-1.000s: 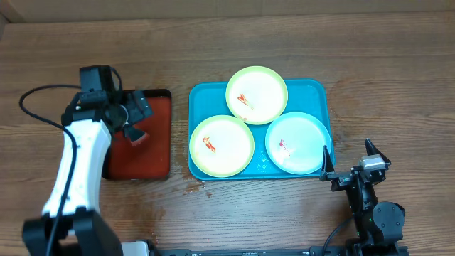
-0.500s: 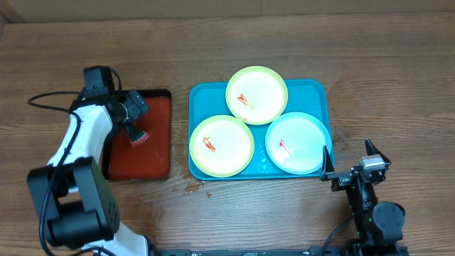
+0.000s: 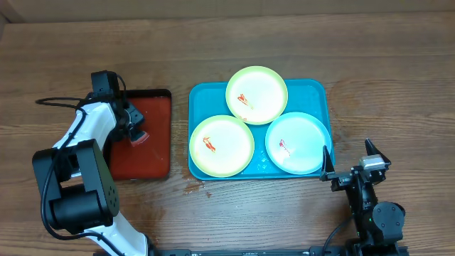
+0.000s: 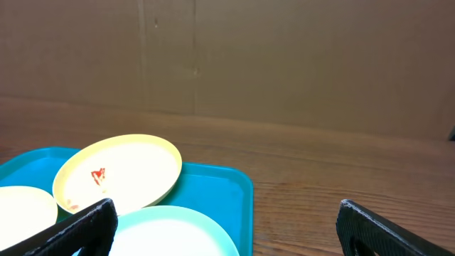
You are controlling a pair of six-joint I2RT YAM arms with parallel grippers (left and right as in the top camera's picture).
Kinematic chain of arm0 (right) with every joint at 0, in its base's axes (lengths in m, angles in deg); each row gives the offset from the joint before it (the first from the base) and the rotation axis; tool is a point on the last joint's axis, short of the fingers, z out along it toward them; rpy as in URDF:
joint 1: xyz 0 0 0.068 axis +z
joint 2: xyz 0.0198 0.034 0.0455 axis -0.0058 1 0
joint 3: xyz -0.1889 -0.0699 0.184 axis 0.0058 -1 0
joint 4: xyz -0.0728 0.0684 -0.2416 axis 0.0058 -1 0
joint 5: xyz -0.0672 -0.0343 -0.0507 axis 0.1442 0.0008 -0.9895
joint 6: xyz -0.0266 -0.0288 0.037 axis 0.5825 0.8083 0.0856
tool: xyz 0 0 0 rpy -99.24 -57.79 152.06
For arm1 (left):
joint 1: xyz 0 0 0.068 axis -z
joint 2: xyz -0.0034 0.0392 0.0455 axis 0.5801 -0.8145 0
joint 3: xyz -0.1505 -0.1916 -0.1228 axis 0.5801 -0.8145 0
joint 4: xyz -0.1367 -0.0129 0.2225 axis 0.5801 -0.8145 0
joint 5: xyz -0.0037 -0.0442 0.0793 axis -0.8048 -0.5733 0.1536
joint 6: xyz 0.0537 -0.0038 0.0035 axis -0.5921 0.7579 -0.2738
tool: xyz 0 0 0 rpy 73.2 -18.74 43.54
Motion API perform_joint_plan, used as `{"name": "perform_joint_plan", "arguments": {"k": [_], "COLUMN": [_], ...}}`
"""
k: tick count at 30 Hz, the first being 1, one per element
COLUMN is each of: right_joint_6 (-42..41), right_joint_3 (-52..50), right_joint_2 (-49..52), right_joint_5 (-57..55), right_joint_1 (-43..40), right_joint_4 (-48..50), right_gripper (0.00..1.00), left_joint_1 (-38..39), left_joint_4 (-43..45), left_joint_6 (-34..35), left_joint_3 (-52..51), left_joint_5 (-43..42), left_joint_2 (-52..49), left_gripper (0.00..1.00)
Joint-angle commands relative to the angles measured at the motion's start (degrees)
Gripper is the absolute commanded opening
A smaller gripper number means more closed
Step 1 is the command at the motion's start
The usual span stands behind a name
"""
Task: Clean dirty plates on tray and stack at the side
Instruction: 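Reach the left gripper into the red water tray toward the sponge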
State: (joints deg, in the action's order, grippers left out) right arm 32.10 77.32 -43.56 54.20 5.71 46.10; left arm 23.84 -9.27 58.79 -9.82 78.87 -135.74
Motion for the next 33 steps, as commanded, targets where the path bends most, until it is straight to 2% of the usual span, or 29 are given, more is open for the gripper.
{"name": "perform_joint_plan", "arguments": {"k": [1,3,4,6,8,13,22,23,26,27,28,32,33], "right_joint_6": [0.22,0.2,0.2,0.22,0.22,0.22,0.22,0.22,0.22,0.22,0.22,0.22,0.22], "right_joint_3": [-0.59,-0.59,-0.59,-0.59,-0.59,-0.59,-0.59,-0.59,-0.59,-0.59,-0.59,-0.59,-0.59], "right_joint_2": [-0.46,-0.46,-0.46,-0.46,-0.46,-0.46,-0.46,-0.46,-0.46,-0.46,-0.46,-0.46,-0.46], "right_joint_5": [-0.57,-0.57,-0.55,-0.57,-0.57,-0.55,-0.57,-0.57,-0.57,-0.57,-0.57,-0.57,-0.57], "right_joint_1": [0.22,0.22,0.22,0.22,0.22,0.22,0.22,0.22,0.22,0.22,0.22,0.22,0.22], "right_joint_4": [0.37,0.37,0.37,0.37,0.37,0.37,0.37,0.37,0.37,0.37,0.37,0.37,0.37], "right_gripper": [1.0,1.0,1.0,1.0,1.0,1.0,1.0,1.0,1.0,1.0,1.0,1.0,1.0], "left_joint_1": [0.33,0.33,0.33,0.33,0.33,0.44,0.39,0.39,0.35,0.35,0.35,0.35,0.35], "left_joint_4": [0.61,1.31,1.64,2.32,2.43,2.45,2.54,2.54,2.54,2.6,2.71,2.4,2.25], "left_joint_6": [0.37,0.35,0.35,0.35,0.39,0.39,0.39,0.37,0.35,0.33,0.33,0.09,0.09], "left_joint_3": [1.33,1.33,1.33,1.29,1.27,0.94,0.85,0.85,0.85,0.87,0.87,0.98,0.98], "left_joint_5": [4.68,5.16,5.16,5.09,4.26,1.4,1.42,1.44,1.6,1.62,1.6,1.38,0.87], "left_joint_2": [-0.63,-0.63,-0.63,-0.63,-0.63,-0.83,-4.0,-4.31,-4.46,-4.44,-4.39,-4.35,-4.35], "left_gripper": [0.56,0.83,0.89,0.88,0.82,0.8,0.77,0.71,0.29,0.12,0.04,0.04,0.06]}}
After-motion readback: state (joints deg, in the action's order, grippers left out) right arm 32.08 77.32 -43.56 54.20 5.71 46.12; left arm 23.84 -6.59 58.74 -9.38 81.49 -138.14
